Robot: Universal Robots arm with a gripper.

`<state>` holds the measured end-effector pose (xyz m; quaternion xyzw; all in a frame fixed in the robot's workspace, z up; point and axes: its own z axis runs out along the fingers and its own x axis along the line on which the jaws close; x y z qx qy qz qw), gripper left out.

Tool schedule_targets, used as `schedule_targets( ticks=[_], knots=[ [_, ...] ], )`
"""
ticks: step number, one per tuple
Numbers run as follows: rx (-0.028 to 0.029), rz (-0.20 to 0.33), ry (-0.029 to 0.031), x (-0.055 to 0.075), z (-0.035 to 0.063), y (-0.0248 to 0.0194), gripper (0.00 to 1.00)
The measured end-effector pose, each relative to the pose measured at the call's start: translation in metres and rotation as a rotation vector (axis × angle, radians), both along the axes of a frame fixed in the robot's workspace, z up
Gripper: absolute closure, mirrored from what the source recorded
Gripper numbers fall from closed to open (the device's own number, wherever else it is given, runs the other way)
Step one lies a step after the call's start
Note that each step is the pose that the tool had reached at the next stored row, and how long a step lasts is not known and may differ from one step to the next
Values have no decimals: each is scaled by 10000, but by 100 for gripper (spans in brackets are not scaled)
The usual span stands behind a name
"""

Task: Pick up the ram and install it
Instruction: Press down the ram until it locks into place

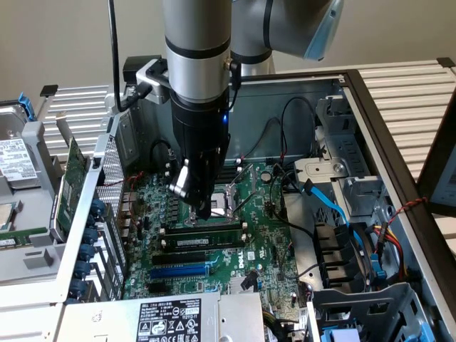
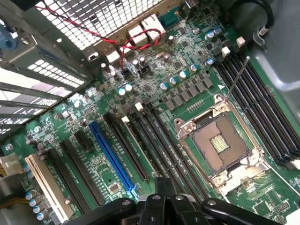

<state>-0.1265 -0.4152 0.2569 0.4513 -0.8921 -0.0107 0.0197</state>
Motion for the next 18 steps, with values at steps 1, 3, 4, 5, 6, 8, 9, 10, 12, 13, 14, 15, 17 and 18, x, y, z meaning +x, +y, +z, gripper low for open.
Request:
schedule_targets(
  ticks=[1, 3, 4, 5, 6, 8, 9, 10, 12, 13, 14, 15, 17, 18],
  knots=[
    [0, -150, 0, 0, -1, 0, 90],
    [0, -436, 0, 0, -2, 0, 90],
    [1, -572, 0, 0, -3, 0, 90],
    [0, -729, 0, 0, -3, 0, 90],
    [0, -870, 0, 0, -4, 0, 90],
    [0, -1165, 0, 0, -6, 0, 90],
    [1, -1320, 0, 0, -8, 0, 90],
    [0, -1475, 0, 0, -9, 0, 90],
    [1, -1787, -1, 0, -12, 0, 90],
    [1, -1953, 0, 0, -14, 0, 90],
    [0, -2114, 0, 0, -15, 0, 90],
    [0, -2271, 0, 0, -17, 0, 90],
    [0, -2588, 0, 0, -20, 0, 90],
    [0, -2745, 0, 0, -21, 0, 90]
  ],
)
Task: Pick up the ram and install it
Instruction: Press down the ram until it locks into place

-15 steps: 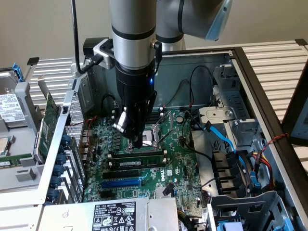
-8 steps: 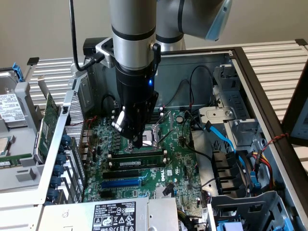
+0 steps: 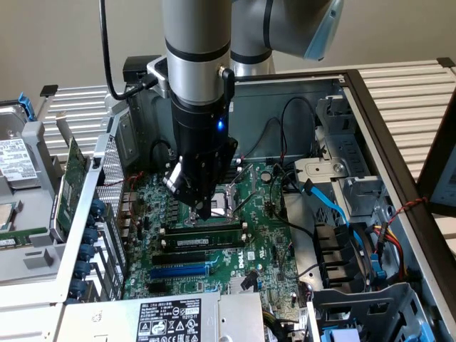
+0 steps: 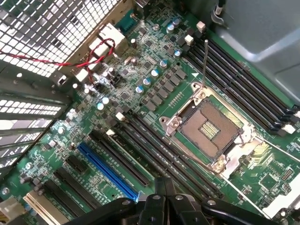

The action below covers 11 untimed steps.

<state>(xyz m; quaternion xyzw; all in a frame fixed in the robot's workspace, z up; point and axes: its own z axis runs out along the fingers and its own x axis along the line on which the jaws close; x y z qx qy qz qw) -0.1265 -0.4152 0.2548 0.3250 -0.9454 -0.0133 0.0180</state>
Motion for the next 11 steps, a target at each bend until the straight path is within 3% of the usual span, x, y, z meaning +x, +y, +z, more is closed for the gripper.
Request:
schedule_targets(
  ticks=[11],
  knots=[
    [0, -1717, 0, 0, -15, 0, 90]
  ],
)
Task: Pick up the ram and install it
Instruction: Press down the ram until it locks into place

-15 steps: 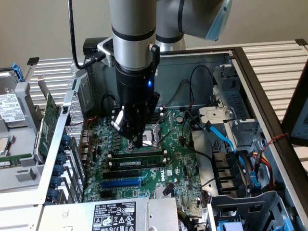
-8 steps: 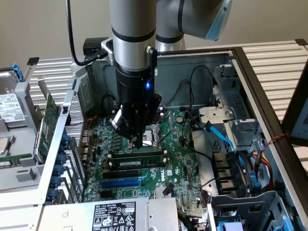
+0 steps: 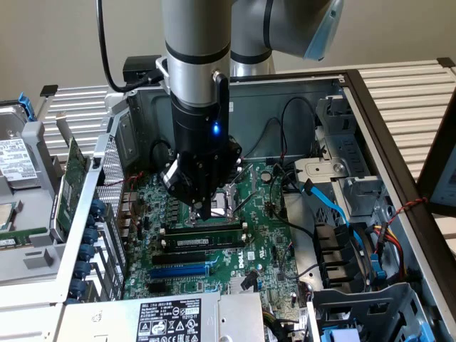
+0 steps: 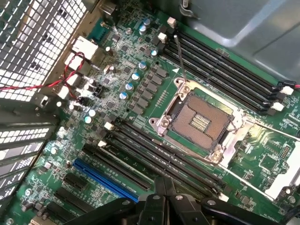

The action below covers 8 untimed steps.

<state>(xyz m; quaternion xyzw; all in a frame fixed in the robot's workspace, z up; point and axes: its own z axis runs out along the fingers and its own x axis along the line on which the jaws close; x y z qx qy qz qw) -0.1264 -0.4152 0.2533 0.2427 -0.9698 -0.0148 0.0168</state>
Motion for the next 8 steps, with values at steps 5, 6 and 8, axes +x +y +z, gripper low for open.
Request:
schedule_targets(
  ticks=[5, 6, 8],
  knots=[
    [0, -762, 0, 0, -5, 0, 90],
    [0, -913, 0, 0, -5, 0, 90],
    [0, -1208, 0, 0, -7, 0, 90]
  ],
)
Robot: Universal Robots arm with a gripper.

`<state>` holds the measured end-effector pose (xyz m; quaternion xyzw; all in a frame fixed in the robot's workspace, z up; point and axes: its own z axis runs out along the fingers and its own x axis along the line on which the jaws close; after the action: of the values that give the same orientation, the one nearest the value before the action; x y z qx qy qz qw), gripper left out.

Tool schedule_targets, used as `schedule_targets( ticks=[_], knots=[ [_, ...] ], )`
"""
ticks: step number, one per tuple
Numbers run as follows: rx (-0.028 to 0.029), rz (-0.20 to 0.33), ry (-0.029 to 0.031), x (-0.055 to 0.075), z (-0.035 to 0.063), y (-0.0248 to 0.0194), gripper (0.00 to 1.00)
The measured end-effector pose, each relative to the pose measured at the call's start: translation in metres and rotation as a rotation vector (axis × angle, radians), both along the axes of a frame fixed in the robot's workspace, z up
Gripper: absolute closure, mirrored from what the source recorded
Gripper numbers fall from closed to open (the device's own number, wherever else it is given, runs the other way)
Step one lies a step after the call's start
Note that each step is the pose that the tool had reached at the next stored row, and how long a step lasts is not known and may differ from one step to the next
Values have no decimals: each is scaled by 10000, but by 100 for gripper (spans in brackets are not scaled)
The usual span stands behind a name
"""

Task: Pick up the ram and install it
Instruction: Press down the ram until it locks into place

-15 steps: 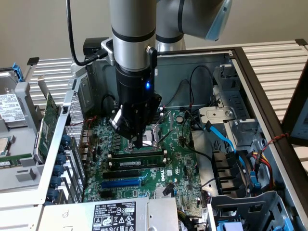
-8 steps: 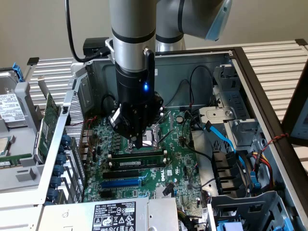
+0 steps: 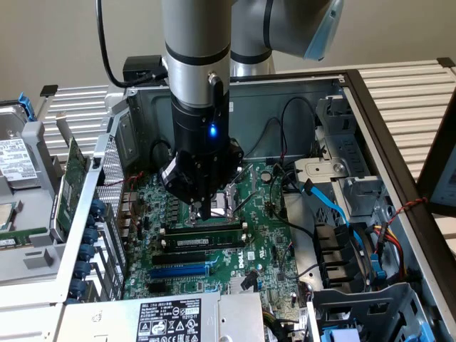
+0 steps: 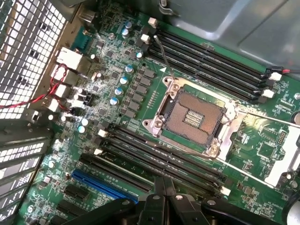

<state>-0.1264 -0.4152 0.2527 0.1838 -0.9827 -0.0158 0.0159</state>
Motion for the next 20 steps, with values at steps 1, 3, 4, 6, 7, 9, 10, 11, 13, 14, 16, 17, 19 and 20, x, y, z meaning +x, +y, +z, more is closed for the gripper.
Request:
schedule_targets(
  ticks=[1, 3, 4, 6, 7, 9, 10, 11, 13, 14, 16, 17, 19, 20],
  knots=[
    [0, -143, 0, 0, 0, 0, 90],
    [0, -424, 0, 0, -1, 0, 90],
    [0, -556, 1, 0, -1, 0, 90],
    [0, -818, 0, 0, -2, 0, 90],
    [0, -951, 0, 0, -2, 0, 90],
    [0, -1225, 0, 0, -3, 0, 90],
    [0, -1356, 0, 0, -3, 0, 90],
    [0, -1493, 0, 0, -3, 0, 90],
    [0, -1771, 0, 0, -3, 0, 90],
    [-1, -1905, 0, 0, -4, 0, 90],
    [-12, -2149, -1, 0, -4, 0, 90],
    [-27, -2265, -2, 0, -4, 0, 90],
    [-70, -2466, -6, 0, -4, 0, 90],
    [-95, -2562, -7, 0, -4, 0, 90]
  ],
)
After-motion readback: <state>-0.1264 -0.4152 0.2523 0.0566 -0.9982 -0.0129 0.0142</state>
